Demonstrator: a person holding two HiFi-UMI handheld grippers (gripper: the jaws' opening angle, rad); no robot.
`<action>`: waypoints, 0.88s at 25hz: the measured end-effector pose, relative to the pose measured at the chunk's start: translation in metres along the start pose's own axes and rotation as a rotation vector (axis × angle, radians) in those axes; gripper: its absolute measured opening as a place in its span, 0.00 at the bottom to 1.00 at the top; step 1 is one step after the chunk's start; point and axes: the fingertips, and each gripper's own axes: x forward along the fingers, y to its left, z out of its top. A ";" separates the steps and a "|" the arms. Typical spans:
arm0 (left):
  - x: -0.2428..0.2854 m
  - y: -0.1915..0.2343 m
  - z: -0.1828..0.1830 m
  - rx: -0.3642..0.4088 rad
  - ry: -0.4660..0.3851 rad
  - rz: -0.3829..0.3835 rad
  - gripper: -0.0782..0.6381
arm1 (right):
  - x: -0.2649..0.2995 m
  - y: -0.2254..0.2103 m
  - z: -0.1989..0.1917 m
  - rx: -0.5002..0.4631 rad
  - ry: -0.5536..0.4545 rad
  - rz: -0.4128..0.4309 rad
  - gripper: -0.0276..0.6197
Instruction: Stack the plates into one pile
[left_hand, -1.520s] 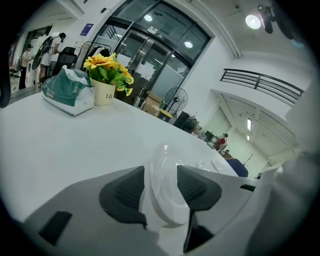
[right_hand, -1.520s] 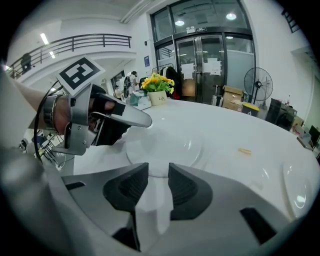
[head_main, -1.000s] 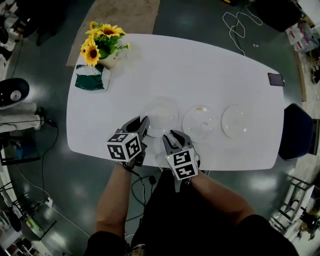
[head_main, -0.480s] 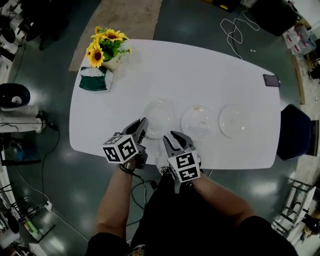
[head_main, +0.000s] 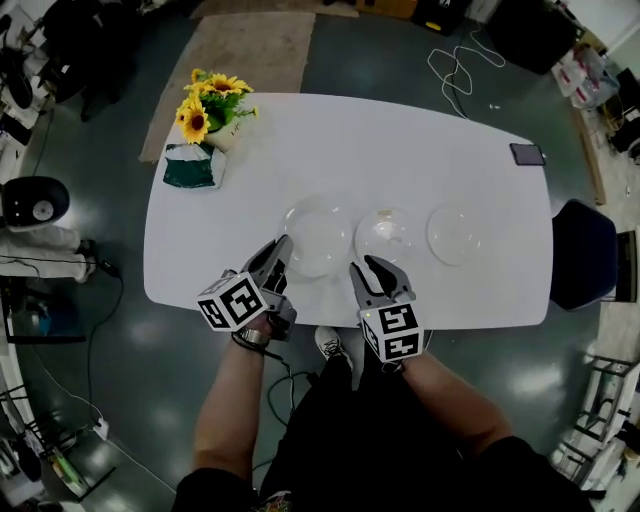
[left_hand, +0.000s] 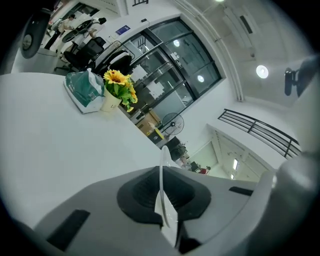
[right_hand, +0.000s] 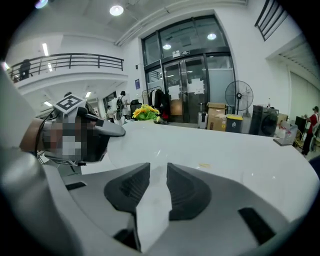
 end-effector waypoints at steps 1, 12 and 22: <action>-0.001 -0.005 0.000 0.000 -0.003 -0.009 0.15 | -0.006 -0.005 0.002 0.006 -0.013 -0.016 0.22; 0.005 -0.057 -0.017 -0.001 0.015 -0.098 0.15 | -0.079 -0.072 0.028 0.076 -0.136 -0.191 0.22; 0.029 -0.101 -0.051 -0.020 0.062 -0.135 0.15 | -0.127 -0.121 0.029 0.076 -0.164 -0.243 0.19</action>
